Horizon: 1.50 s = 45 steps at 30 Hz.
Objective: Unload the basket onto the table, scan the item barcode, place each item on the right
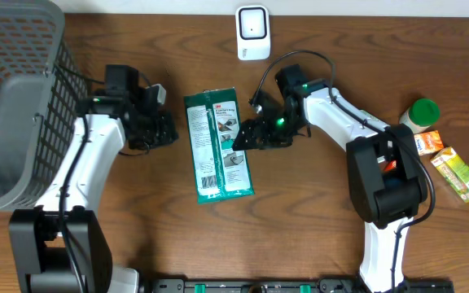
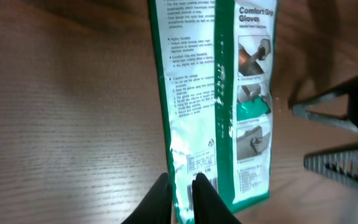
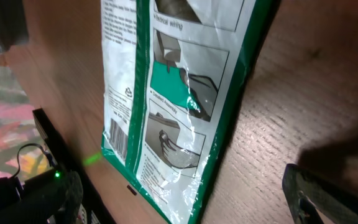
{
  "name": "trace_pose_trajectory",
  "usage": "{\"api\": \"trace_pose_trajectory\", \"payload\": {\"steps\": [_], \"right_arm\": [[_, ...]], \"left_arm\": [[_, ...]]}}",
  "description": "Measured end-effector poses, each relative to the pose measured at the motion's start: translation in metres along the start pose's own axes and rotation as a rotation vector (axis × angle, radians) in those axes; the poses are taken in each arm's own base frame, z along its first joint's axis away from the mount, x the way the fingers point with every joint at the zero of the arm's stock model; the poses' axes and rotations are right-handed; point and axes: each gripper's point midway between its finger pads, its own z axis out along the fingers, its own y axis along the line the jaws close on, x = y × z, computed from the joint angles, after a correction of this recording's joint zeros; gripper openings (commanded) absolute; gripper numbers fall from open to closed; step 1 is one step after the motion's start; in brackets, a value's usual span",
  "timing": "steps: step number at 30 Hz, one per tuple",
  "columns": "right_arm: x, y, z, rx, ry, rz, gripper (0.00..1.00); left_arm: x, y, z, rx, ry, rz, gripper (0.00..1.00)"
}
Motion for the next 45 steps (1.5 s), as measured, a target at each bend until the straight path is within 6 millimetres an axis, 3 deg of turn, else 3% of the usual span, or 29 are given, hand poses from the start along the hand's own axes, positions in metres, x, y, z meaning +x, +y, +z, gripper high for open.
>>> {"api": "trace_pose_trajectory", "payload": {"steps": [9,19,28,35,37,45], "right_arm": [[0.002,0.003,0.012,-0.052,-0.014,0.021,0.97],[0.004,0.008,0.015,-0.096,-0.012,0.04,0.98],[0.005,0.008,0.015,-0.1,-0.011,0.053,0.99],[0.006,0.008,0.015,-0.103,-0.008,0.061,0.98],[0.006,0.008,0.015,-0.104,-0.008,0.061,0.96],[0.007,0.014,0.032,-0.194,-0.051,0.028,0.71]], "left_arm": [[0.016,-0.001,0.041,-0.045,-0.03,-0.041,0.13],[0.026,0.017,0.054,-0.148,-0.053,-0.127,0.14],[0.038,0.012,0.072,-0.15,-0.054,-0.116,0.14],[0.035,0.015,0.097,-0.146,-0.041,-0.142,0.14],[0.033,0.013,0.099,-0.134,-0.044,-0.143,0.14],[0.031,0.01,0.1,-0.121,-0.041,-0.146,0.15]]}}
